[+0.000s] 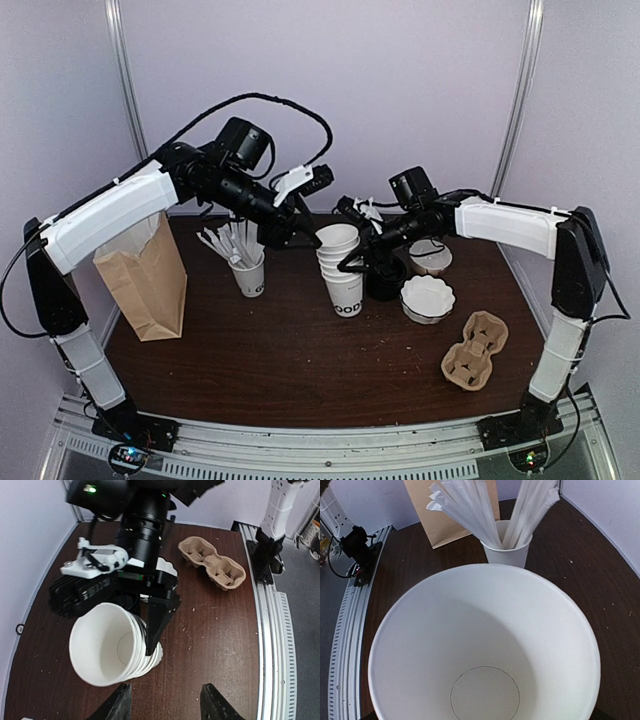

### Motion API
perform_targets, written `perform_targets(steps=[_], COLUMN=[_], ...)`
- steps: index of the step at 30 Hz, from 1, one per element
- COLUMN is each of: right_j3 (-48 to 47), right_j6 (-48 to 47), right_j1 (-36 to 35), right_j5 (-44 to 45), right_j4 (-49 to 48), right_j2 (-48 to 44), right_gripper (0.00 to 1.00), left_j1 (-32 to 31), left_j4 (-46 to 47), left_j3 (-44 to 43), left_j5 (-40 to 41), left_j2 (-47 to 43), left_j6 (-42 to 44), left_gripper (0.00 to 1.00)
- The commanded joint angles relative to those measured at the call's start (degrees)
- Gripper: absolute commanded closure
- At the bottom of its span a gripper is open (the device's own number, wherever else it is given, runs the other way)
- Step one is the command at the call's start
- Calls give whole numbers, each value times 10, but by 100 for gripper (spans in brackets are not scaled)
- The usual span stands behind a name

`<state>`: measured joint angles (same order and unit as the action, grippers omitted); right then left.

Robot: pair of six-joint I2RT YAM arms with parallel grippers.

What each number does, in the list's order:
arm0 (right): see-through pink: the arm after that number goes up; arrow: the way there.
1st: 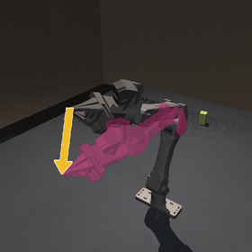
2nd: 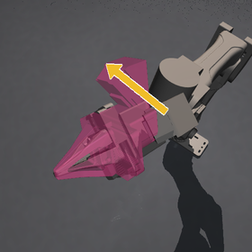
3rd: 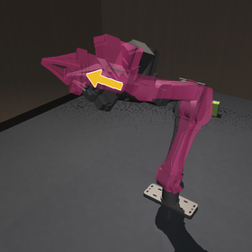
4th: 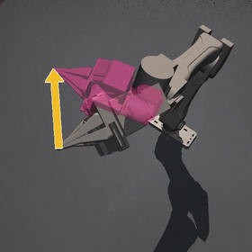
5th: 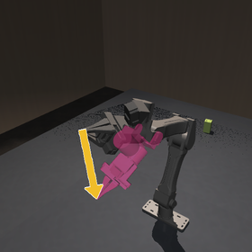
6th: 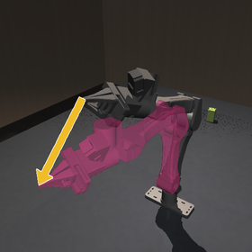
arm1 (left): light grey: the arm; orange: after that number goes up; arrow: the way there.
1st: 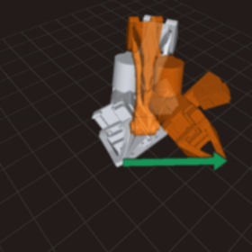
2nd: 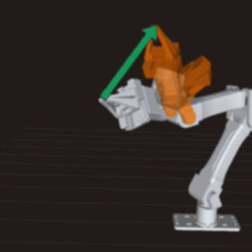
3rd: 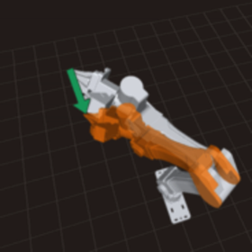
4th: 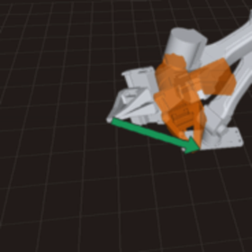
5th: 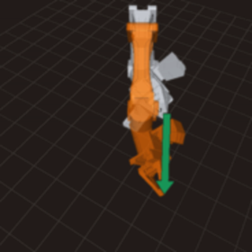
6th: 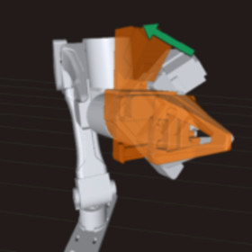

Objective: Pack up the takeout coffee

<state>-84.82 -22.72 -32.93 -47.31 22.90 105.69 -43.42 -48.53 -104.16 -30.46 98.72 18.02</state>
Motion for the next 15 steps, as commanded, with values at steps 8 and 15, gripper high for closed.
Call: perform_targets(steps=[8,15], right_j3=[14,18], right_j6=[-75,-65], right_j1=[-61,-73], right_j5=[8,11], right_j4=[84,82], right_j2=[-84,-96], right_gripper=[23,23], left_j1=[-54,-71], left_j4=[-47,-53], left_j3=[-15,-9], left_j5=[60,65], left_j2=[11,18], left_j6=[86,97], left_gripper=[55,61])
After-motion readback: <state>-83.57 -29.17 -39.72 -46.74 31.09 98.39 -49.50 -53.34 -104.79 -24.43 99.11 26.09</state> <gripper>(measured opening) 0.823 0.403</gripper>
